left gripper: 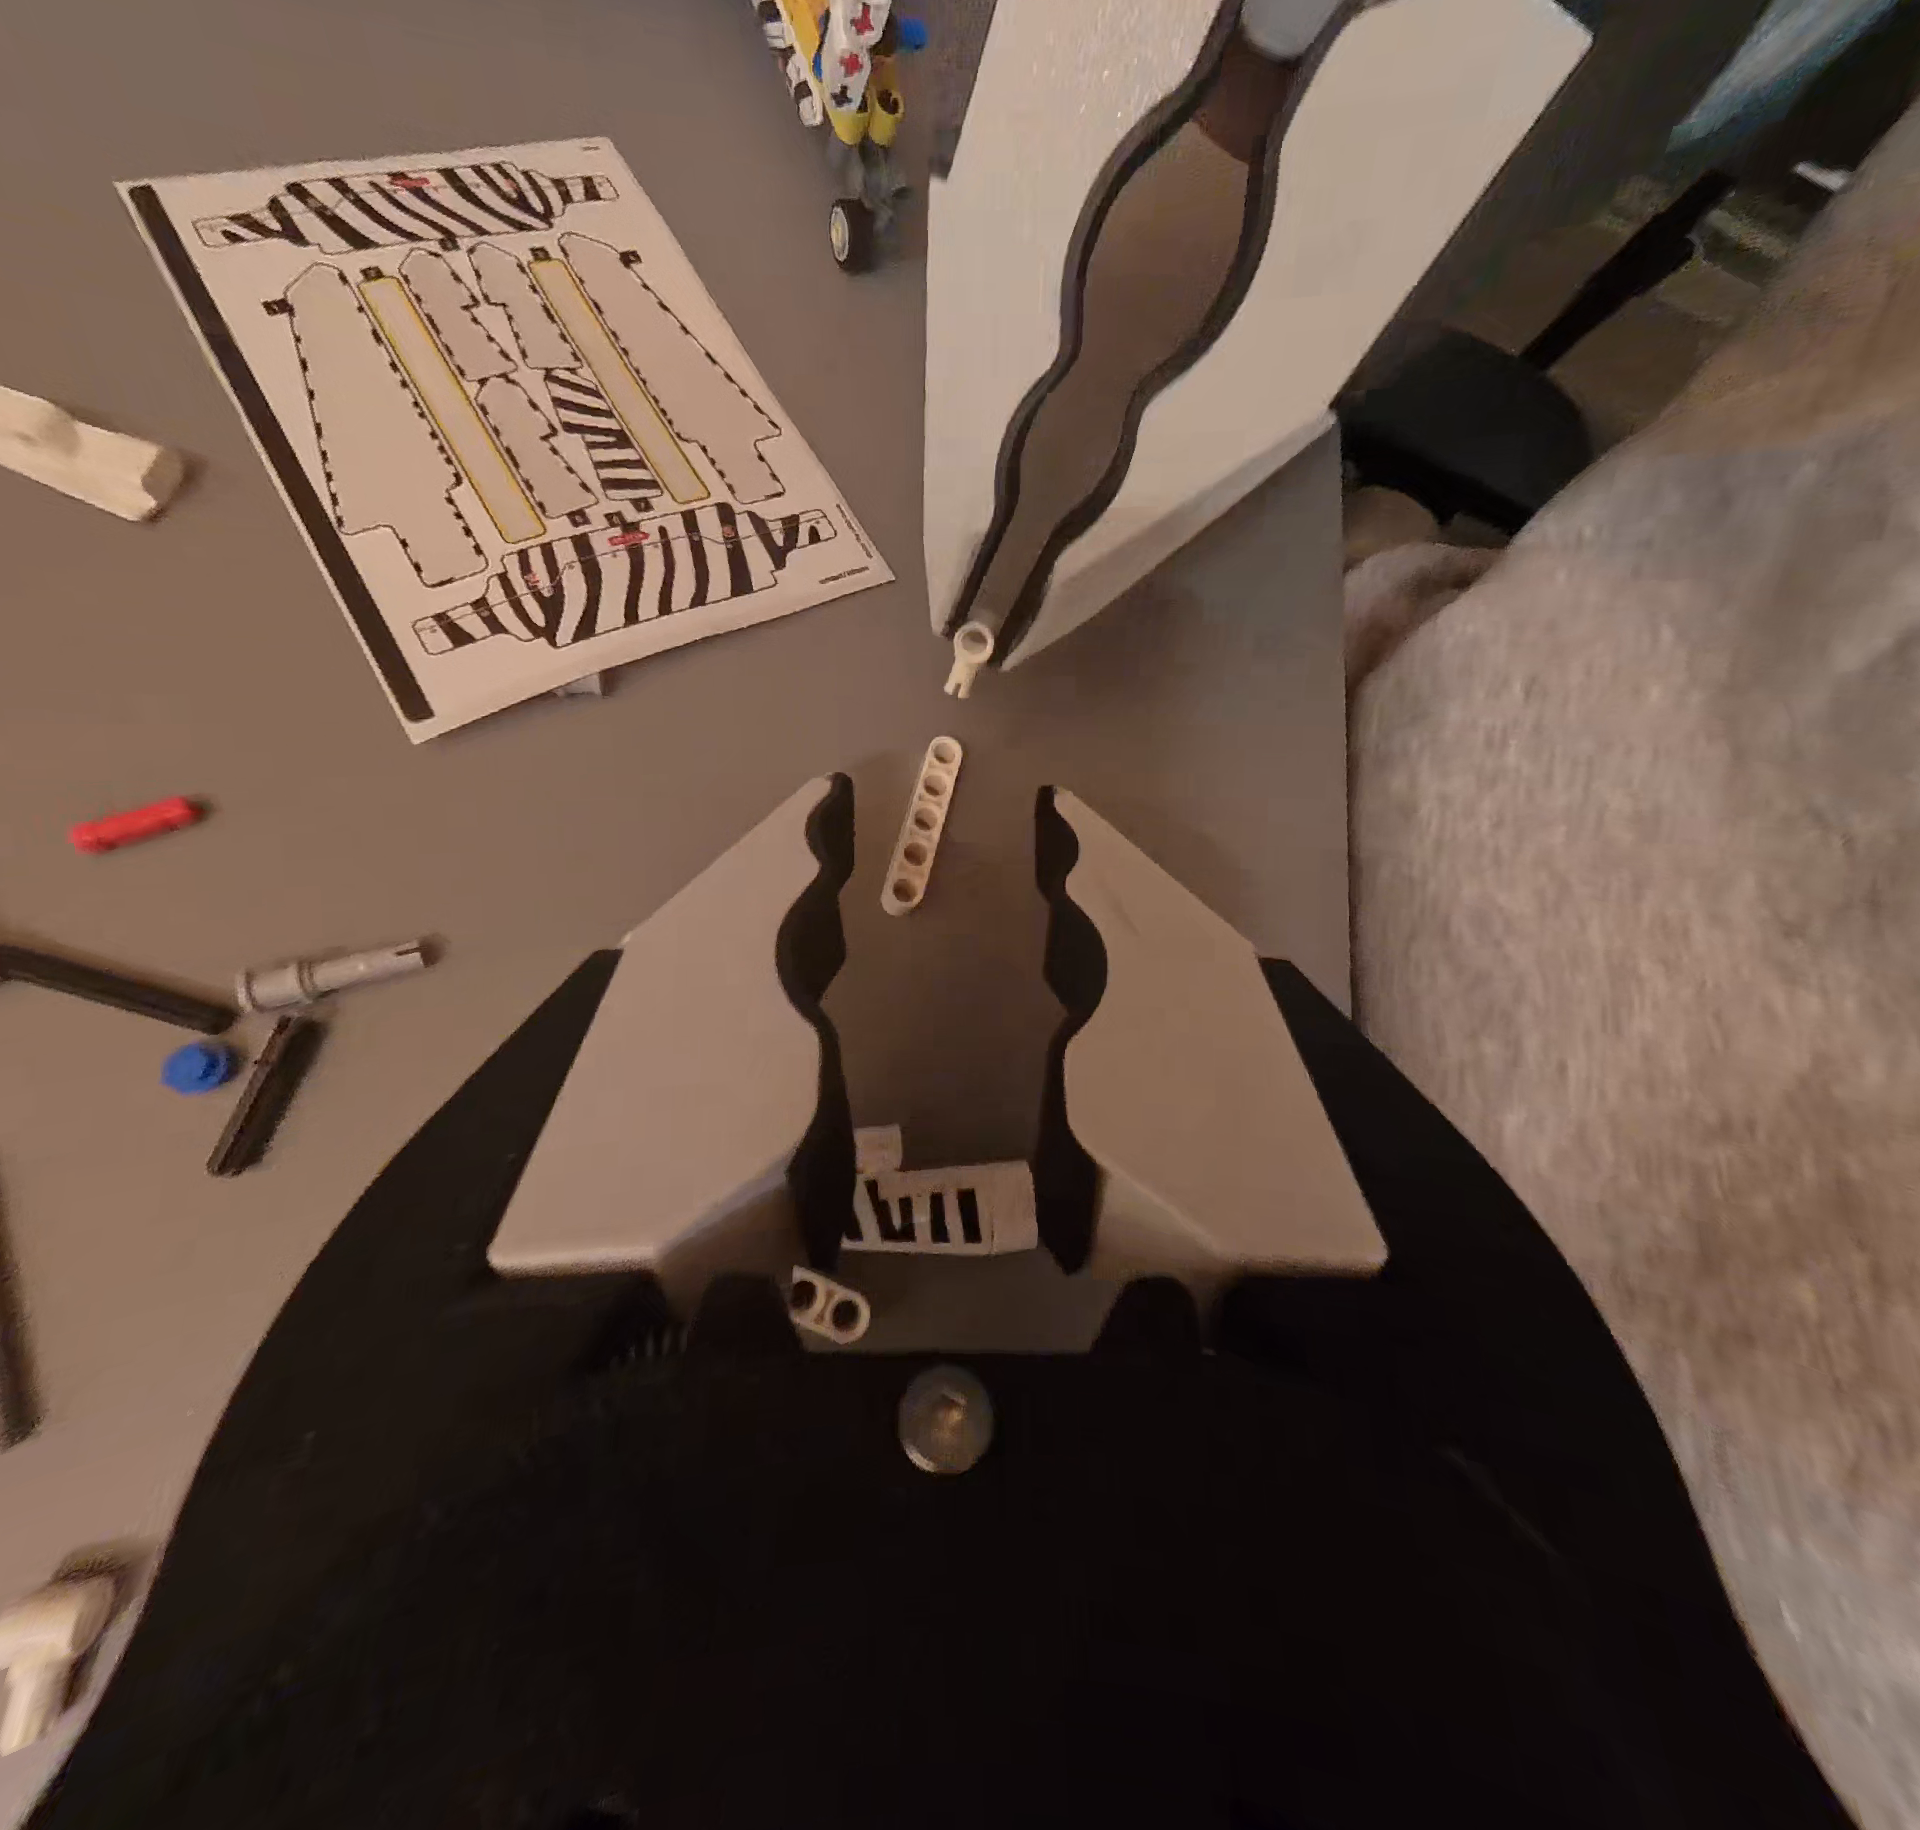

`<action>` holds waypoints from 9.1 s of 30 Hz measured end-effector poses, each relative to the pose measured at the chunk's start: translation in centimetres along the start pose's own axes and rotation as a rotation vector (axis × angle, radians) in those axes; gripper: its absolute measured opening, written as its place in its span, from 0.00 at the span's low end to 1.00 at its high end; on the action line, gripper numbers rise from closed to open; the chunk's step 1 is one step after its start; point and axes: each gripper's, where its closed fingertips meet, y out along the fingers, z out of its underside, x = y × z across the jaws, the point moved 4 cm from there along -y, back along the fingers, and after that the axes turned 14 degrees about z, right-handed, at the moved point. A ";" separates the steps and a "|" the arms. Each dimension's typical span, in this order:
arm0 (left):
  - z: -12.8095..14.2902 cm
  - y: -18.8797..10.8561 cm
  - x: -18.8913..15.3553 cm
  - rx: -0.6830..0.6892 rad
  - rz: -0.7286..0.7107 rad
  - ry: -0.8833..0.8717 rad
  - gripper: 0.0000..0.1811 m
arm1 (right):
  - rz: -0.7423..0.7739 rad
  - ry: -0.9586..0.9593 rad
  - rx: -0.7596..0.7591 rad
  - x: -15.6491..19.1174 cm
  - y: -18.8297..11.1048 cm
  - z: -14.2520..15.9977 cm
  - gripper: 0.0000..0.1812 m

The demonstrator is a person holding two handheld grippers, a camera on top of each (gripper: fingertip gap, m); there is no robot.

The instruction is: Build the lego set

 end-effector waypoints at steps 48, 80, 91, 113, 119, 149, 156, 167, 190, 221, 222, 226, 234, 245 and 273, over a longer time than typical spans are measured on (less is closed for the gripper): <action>1.2 0.9 0.7 0.066 0.009 -0.087 0.03 | -0.023 -0.237 0.288 1.1 1.9 -1.1 0.03; 1.2 0.9 0.7 0.063 0.001 -0.090 0.04 | -0.068 -0.364 0.269 1.0 2.0 -0.9 0.03; 1.2 0.9 0.7 0.059 -0.003 -0.094 0.03 | 0.015 -0.226 0.315 1.1 2.1 -0.9 0.03; 1.2 0.8 0.8 0.044 0.011 -0.127 0.03 | 0.050 -0.209 0.360 1.1 2.4 -1.2 0.03; 1.2 0.8 0.8 0.041 0.018 -0.136 0.04 | 0.043 -0.267 0.329 1.4 2.7 -0.8 0.03; 0.4 0.4 0.3 -0.037 0.060 -0.127 0.10 | -0.007 -0.059 0.116 0.3 1.1 -0.4 0.18; -0.9 -3.1 1.4 -0.235 0.049 -0.150 0.16 | -0.012 0.051 0.008 0.0 -0.4 -0.4 0.20; -0.7 -4.1 1.6 -0.271 0.086 -0.150 0.15 | 0.048 0.063 -0.034 -0.1 0.1 1.2 0.17; 1.0 1.8 -0.2 0.055 0.073 -0.126 0.03 | 0.087 -0.036 -0.069 1.5 0.9 1.3 0.06; 0.7 1.7 0.1 0.052 -0.014 -0.130 0.08 | 0.123 0.114 -0.086 2.3 0.8 3.3 0.00; 0.7 1.6 0.1 0.054 -0.021 -0.127 0.09 | 0.125 0.114 -0.086 2.3 0.8 3.3 0.00; 0.7 1.0 0.4 0.049 -0.047 -0.118 0.10 | 0.130 0.117 -0.087 2.2 0.8 3.3 0.01; -1.7 -7.3 3.1 -0.371 -0.265 0.003 0.00 | 0.132 0.174 -0.170 1.4 -0.1 2.7 0.02; 1.4 -11.8 8.3 -0.341 -0.559 -0.174 0.02 | 0.174 0.219 -0.269 0.6 0.0 3.0 0.05; -1.0 -8.9 11.0 -0.286 -0.452 -0.270 0.00 | 0.214 0.259 -0.383 0.3 -1.3 3.0 0.05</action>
